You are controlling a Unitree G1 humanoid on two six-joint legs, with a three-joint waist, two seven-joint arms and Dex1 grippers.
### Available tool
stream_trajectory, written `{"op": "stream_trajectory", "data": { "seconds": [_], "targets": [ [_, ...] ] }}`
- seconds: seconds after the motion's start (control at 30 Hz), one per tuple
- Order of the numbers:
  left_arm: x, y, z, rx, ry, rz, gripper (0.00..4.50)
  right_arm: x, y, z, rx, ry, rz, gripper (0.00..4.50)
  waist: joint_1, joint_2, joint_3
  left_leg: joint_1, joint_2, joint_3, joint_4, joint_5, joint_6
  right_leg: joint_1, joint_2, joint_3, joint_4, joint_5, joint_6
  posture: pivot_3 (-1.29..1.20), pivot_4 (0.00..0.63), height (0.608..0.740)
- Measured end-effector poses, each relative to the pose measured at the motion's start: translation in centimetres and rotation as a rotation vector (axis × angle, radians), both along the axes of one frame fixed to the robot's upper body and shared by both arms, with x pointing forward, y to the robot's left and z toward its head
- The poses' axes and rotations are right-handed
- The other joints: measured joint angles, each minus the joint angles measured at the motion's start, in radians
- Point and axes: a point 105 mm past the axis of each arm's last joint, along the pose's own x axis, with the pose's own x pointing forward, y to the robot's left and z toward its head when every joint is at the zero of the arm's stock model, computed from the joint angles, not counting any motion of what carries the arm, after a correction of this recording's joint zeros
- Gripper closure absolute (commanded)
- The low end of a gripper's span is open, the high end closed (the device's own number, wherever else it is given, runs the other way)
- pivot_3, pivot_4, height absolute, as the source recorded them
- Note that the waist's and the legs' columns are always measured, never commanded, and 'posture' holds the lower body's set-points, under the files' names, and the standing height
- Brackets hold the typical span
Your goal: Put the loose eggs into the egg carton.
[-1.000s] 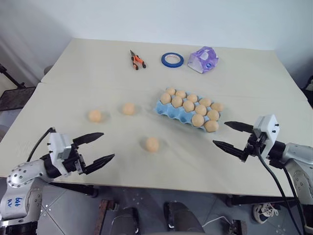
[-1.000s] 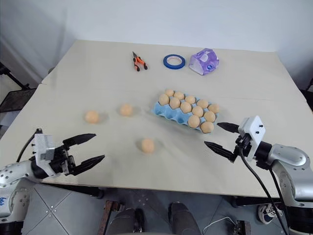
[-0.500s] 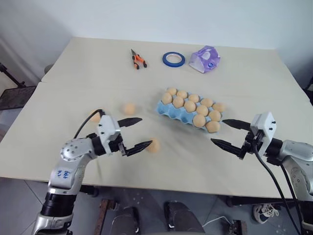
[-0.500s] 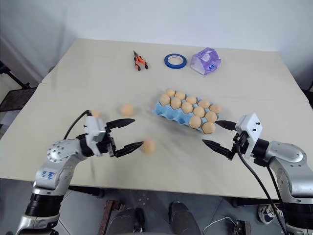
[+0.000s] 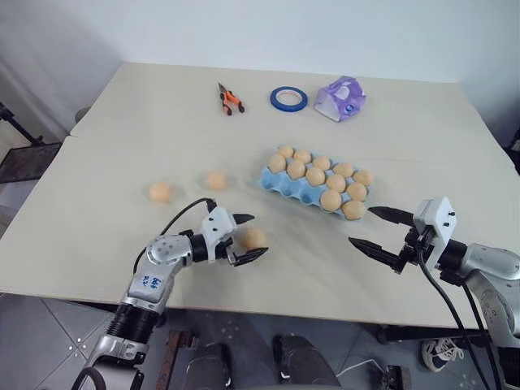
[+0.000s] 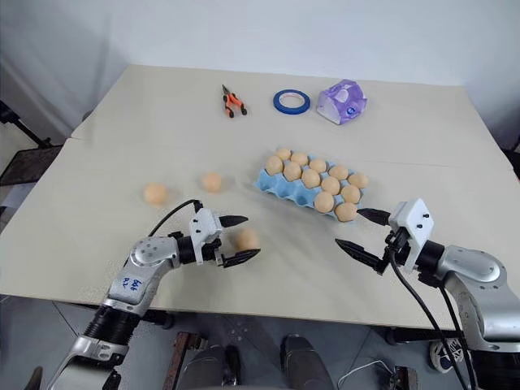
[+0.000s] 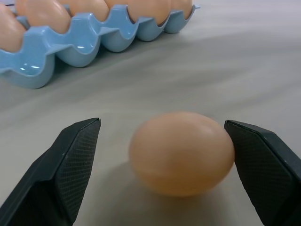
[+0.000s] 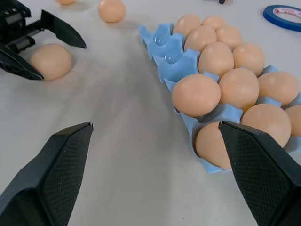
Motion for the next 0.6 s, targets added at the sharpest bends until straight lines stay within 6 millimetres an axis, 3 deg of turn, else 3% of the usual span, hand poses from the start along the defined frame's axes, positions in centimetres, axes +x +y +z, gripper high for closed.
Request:
{"op": "stream_trajectory", "data": {
  "seconds": [0.07,0.17,0.27,0.37,0.6],
  "targets": [
    [0.1,-0.2,-0.3,0.003,0.005,0.000,0.01,0.0,0.0,0.0,0.000,0.000,-0.004,0.00,0.001,0.000,0.000,0.000,0.000,0.000,0.000,0.000,0.000,0.000,0.000,0.000,0.000,0.000,0.000,0.00,0.150,0.740],
    [-0.1,-0.5,-0.5,0.012,0.014,-0.041,0.57,0.0,0.0,0.0,0.001,-0.001,-0.006,0.00,0.002,0.000,0.000,0.000,0.000,0.000,0.000,0.000,0.000,0.000,0.000,0.000,0.000,0.000,0.000,0.00,0.150,0.740],
    [-0.4,-1.4,-0.6,-0.010,0.029,-0.089,1.64,0.1,-0.1,0.0,0.001,-0.001,-0.008,0.00,0.002,0.000,0.000,0.000,0.000,0.000,0.000,0.000,0.000,0.000,0.000,0.000,0.000,0.000,0.000,0.00,0.150,0.740],
    [-0.1,-1.7,-0.4,-0.019,0.020,-0.091,2.37,0.1,-0.1,0.0,0.001,-0.002,-0.009,0.00,0.002,0.000,0.000,0.000,0.000,0.000,0.000,0.000,0.000,0.000,0.000,0.000,0.000,0.000,0.000,0.00,0.150,0.740],
    [1.4,-2.2,1.0,-0.054,-0.005,-0.045,2.48,0.0,-0.2,-0.1,0.001,0.003,-0.017,0.00,0.002,0.000,0.000,0.000,0.000,0.000,0.000,0.000,0.000,0.000,0.000,0.000,0.000,0.000,0.000,0.00,0.150,0.740]
  ]
}}
